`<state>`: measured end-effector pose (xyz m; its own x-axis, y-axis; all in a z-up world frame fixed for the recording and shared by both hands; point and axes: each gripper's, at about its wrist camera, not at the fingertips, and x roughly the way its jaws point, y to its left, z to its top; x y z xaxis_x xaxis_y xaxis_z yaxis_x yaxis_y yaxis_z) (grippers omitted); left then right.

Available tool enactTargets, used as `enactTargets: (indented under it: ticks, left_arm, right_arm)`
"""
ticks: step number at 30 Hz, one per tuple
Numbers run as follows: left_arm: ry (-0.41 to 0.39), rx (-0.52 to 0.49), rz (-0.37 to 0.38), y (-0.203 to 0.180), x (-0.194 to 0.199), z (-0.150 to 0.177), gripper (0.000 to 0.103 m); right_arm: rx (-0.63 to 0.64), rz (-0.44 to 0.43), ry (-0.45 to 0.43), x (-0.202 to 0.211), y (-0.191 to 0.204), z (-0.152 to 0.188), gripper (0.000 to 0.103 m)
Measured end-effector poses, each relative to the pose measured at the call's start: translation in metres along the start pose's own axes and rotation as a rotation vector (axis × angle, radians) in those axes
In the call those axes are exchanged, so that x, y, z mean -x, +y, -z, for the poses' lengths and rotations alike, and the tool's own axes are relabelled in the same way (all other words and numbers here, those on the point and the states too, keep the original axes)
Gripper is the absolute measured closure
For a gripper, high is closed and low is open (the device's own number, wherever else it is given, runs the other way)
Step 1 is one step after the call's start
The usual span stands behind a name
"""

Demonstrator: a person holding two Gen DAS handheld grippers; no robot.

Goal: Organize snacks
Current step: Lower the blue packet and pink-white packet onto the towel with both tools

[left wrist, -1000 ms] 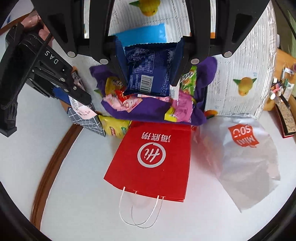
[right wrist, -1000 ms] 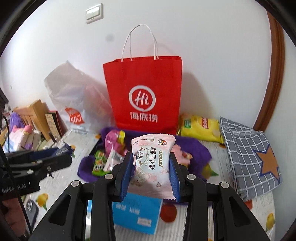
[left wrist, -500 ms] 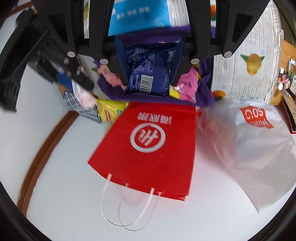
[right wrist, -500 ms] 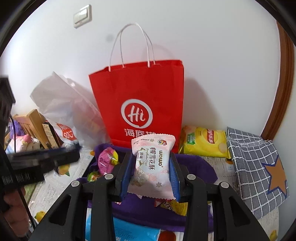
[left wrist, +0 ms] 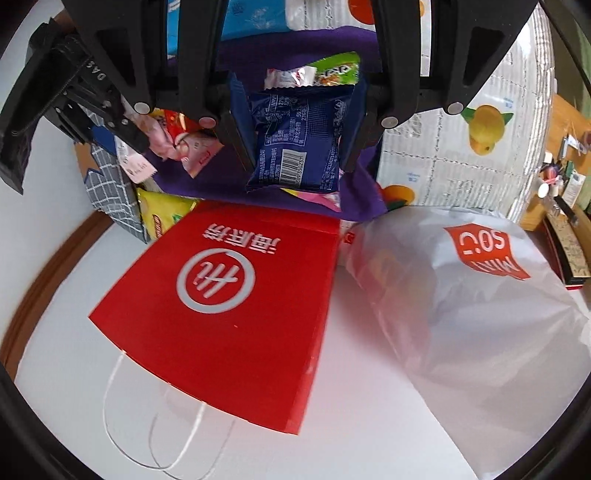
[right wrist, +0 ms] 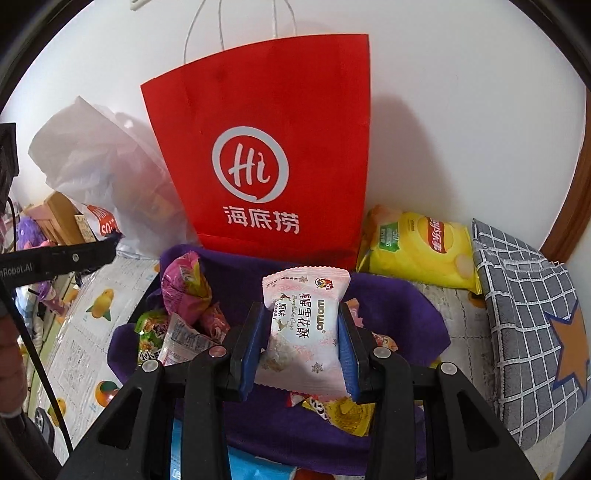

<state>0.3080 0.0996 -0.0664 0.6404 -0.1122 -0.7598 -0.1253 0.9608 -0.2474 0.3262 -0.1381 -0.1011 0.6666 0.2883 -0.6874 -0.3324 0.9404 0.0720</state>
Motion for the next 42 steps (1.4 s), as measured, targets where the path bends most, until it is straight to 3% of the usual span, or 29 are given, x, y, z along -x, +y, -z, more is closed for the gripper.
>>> enactTargets:
  ticks: [7, 18, 28, 42]
  left_arm:
    - [-0.004, 0.011, 0.013, 0.003, 0.002, -0.001, 0.061]
    - [-0.004, -0.007, 0.027, -0.005, 0.005, 0.001, 0.061]
    - [-0.001, -0.005, 0.04, -0.004, 0.006, 0.0, 0.06]
    - [-0.004, -0.02, 0.047, -0.007, 0.006, 0.001, 0.06]
  right_arm:
    - [-0.007, -0.011, 0.012, -0.001, -0.005, 0.001, 0.065]
    - [0.092, -0.063, 0.131, -0.032, 0.032, 0.014, 0.065]
    - [0.124, -0.033, 0.213, -0.053, 0.041, 0.023, 0.064]
    - [0.161, 0.012, 0.246, -0.062, 0.049, 0.028, 0.064]
